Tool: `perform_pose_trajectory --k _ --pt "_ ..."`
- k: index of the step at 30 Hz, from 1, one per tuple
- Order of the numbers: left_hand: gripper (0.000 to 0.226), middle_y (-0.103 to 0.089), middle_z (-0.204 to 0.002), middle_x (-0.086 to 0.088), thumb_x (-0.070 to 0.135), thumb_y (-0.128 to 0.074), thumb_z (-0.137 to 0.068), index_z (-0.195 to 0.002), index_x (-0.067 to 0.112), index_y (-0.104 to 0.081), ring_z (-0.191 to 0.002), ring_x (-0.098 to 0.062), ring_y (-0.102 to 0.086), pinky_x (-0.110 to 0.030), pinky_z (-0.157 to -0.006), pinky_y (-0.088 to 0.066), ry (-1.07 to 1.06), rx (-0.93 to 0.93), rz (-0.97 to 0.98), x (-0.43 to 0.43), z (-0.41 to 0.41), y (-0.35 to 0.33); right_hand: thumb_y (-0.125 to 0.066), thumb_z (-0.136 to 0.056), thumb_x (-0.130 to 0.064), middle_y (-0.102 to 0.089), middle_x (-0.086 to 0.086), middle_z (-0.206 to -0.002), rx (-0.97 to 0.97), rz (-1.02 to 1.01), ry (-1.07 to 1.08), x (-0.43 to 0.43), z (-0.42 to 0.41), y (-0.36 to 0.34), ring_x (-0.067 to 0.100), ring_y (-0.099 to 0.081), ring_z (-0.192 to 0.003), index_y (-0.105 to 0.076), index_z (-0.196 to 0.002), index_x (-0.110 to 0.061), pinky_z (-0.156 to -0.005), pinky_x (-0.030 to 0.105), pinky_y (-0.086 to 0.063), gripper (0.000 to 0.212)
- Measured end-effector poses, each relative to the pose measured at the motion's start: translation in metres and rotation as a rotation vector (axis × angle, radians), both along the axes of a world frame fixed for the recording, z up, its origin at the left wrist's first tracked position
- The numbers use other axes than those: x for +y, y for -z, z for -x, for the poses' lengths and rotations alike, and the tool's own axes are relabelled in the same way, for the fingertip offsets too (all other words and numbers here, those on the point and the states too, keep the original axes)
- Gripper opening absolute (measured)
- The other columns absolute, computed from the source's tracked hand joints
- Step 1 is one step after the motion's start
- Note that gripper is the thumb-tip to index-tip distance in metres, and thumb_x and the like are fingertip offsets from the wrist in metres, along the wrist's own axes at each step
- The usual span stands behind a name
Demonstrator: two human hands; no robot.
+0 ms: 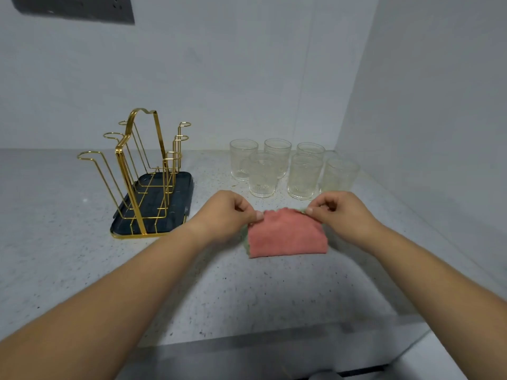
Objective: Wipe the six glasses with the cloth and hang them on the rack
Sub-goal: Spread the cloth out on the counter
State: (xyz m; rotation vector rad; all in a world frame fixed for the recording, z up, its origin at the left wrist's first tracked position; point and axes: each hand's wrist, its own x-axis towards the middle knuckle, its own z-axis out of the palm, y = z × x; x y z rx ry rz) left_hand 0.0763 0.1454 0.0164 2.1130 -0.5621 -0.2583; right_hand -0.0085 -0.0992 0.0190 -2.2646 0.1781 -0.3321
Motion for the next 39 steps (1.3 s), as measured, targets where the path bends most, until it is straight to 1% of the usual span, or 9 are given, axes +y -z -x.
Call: perform_pose_trajectory --k 3,7,14,19,25,28,31,35,39 --pt "0.041 -0.059 -0.068 -0.012 0.028 -0.08 -0.092 -0.086 -0.012 -0.072 -0.051 -0.014 -0.047 -0.017 -0.048 -0.044 -0.071 0.006 -0.068 -0.012 -0.023 0.003 -0.077 -0.09 -0.019 -0.075 0.01 -0.085 0.058 0.01 0.049 -0.001 -0.032 0.01 0.016 -0.065 -0.079 -0.077 -0.081 -0.016 -0.072 0.024 -0.051 0.009" --pt "0.035 -0.075 -0.082 -0.014 0.031 -0.079 -0.091 -0.089 -0.004 -0.075 -0.075 -0.029 -0.07 -0.04 -0.078 -0.06 -0.088 0.002 -0.273 -0.023 -0.042 0.009 -0.078 -0.088 -0.03 -0.072 -0.006 -0.089 0.116 0.121 0.051 -0.002 -0.053 0.026 0.016 -0.067 -0.091 -0.079 -0.096 -0.016 -0.08 0.026 -0.052 0.016" --pt "0.05 -0.073 -0.105 -0.005 0.049 -0.086 -0.08 -0.107 0.01 -0.071 -0.096 -0.023 -0.069 -0.043 -0.09 -0.058 -0.059 -0.043 -0.429 -0.03 -0.041 0.006 -0.085 -0.08 -0.039 -0.064 -0.005 -0.118 0.296 0.318 -0.063 0.001 -0.057 0.015 0.013 -0.058 -0.104 -0.071 -0.122 -0.023 -0.092 0.029 -0.048 0.047" --pt "0.037 -0.062 -0.072 -0.003 0.042 -0.087 -0.082 -0.08 0.013 -0.064 -0.066 -0.018 -0.054 -0.031 -0.06 -0.044 -0.013 -0.027 -0.449 -0.032 -0.039 0.009 -0.088 -0.077 -0.032 -0.067 -0.002 -0.102 0.401 0.277 -0.086 0.004 -0.056 0.007 0.021 -0.065 -0.1 -0.073 -0.108 -0.023 -0.093 0.036 -0.055 0.036" --pt "0.036 -0.052 -0.066 -0.002 0.032 -0.084 -0.087 -0.074 0.015 -0.055 -0.059 -0.016 -0.047 -0.03 -0.06 -0.041 0.082 0.026 -0.047 -0.038 -0.032 0.016 -0.083 -0.083 -0.034 -0.071 0.002 -0.104 0.47 0.326 -0.146 -0.001 -0.025 -0.005 0.022 -0.068 -0.099 -0.07 -0.111 -0.014 -0.09 0.033 -0.055 0.036" --pt "0.038 -0.054 -0.075 -0.009 0.033 -0.083 -0.088 -0.086 0.002 -0.061 -0.07 -0.021 -0.051 -0.038 -0.068 -0.042 0.141 0.146 0.198 -0.048 -0.027 0.016 -0.075 -0.092 -0.028 -0.053 -0.007 -0.064 0.454 0.111 -0.241 -0.013 -0.004 -0.004 0.01 -0.05 -0.06 -0.058 -0.071 -0.016 -0.063 0.026 -0.042 0.029" --pt "0.052 -0.06 -0.081 -0.012 0.039 -0.082 -0.086 -0.099 -0.007 -0.063 -0.079 -0.025 -0.059 -0.043 -0.077 -0.054 0.164 0.216 0.302 -0.069 -0.022 0.014 -0.06 -0.101 -0.014 -0.05 0.001 -0.059 0.32 -0.395 -0.158 -0.028 0.019 -0.006 0.013 -0.045 -0.056 -0.06 -0.071 -0.013 -0.058 0.024 -0.039 0.03" --pt "0.023 -0.075 -0.108 -0.018 0.036 -0.068 -0.1 -0.097 0.013 -0.068 -0.094 -0.021 -0.071 -0.03 -0.085 -0.057 0.146 0.242 0.321 -0.107 -0.01 0.012 -0.042 -0.103 -0.016 -0.072 0.014 -0.085 0.075 -1.027 0.037 -0.062 0.037 -0.011 0.023 -0.067 -0.078 -0.071 -0.099 -0.003 -0.073 0.036 -0.053 0.033" --pt "0.05 -0.064 -0.138 -0.003 0.048 -0.06 -0.102 -0.141 0.018 -0.058 -0.125 -0.02 -0.062 -0.043 -0.115 -0.046 0.129 0.217 0.28 -0.144 0.0 0.014 -0.043 -0.103 -0.019 -0.07 0.007 -0.081 -0.186 -1.041 0.29 -0.1 0.033 -0.011 0.016 -0.067 -0.069 -0.068 -0.086 -0.01 -0.071 0.034 -0.05 0.032"
